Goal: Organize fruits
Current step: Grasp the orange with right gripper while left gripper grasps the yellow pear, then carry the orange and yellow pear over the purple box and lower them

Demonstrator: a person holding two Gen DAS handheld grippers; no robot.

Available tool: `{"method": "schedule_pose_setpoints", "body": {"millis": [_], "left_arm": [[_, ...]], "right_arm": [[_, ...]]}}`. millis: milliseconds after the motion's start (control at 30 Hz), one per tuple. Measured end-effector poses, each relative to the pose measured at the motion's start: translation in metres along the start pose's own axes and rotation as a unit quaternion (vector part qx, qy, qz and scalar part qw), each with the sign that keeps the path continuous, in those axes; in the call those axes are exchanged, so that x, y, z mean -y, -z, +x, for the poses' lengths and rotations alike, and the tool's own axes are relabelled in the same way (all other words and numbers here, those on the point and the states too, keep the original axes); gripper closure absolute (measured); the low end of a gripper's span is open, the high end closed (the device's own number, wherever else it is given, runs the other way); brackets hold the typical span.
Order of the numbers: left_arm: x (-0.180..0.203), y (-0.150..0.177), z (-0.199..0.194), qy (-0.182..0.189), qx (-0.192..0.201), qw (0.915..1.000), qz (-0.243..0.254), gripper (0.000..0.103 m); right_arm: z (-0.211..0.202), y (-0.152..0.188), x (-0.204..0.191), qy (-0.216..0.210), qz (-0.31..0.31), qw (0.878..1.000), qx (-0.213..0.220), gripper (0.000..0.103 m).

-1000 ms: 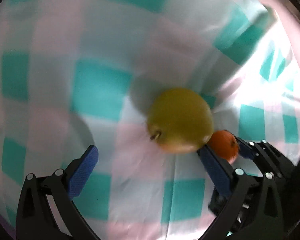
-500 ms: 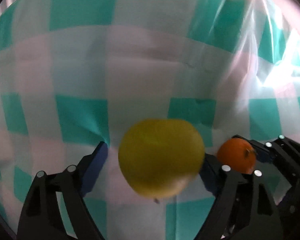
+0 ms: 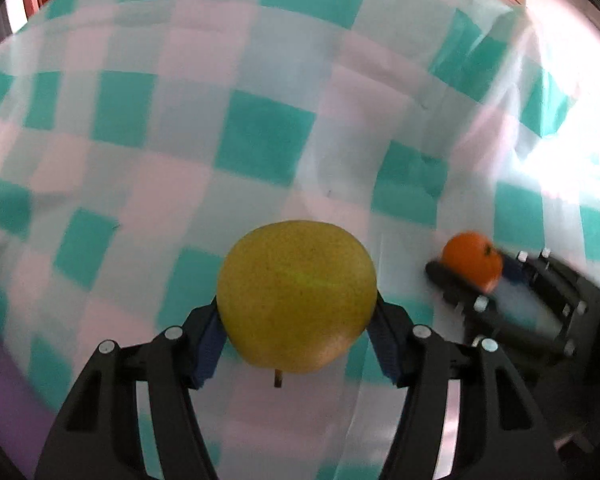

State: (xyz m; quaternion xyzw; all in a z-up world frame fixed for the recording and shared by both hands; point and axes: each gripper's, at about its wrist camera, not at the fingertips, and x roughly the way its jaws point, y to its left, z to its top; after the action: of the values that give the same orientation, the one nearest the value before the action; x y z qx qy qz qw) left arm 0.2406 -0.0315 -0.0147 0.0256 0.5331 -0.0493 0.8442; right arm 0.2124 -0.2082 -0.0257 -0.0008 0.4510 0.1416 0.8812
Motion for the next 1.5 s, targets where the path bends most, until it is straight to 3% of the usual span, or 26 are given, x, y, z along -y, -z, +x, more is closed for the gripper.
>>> {"method": "schedule_pose_setpoints", "body": {"millis": [333, 600, 900, 1033, 1267, 1500], "left_arm": [[-0.002, 0.066, -0.094, -0.012, -0.009, 0.9998, 0.015, 0.040], [-0.034, 0.140, -0.261, 0.000, 0.062, 0.9950, 0.078, 0.040], [-0.037, 0.183, -0.366, 0.028, 0.138, 0.9822, 0.124, 0.040], [-0.041, 0.203, -0.391, 0.040, 0.152, 0.9796, 0.125, 0.040], [-0.056, 0.223, -0.401, 0.037, 0.160, 0.9800, 0.112, 0.040], [-0.097, 0.233, -0.403, 0.023, 0.173, 0.9832, 0.054, 0.040]], "right_arm": [[-0.107, 0.016, -0.022, 0.023, 0.060, 0.997, -0.033, 0.060], [-0.220, 0.028, -0.079, 0.057, 0.052, 0.997, 0.011, 0.060], [-0.318, 0.062, -0.136, 0.032, 0.064, 0.995, 0.070, 0.060], [-0.347, 0.077, -0.163, 0.022, 0.040, 0.995, 0.089, 0.060], [-0.375, 0.093, -0.191, 0.032, 0.004, 0.995, 0.100, 0.060], [-0.353, 0.097, -0.209, 0.016, -0.011, 0.998, 0.065, 0.060]]}}
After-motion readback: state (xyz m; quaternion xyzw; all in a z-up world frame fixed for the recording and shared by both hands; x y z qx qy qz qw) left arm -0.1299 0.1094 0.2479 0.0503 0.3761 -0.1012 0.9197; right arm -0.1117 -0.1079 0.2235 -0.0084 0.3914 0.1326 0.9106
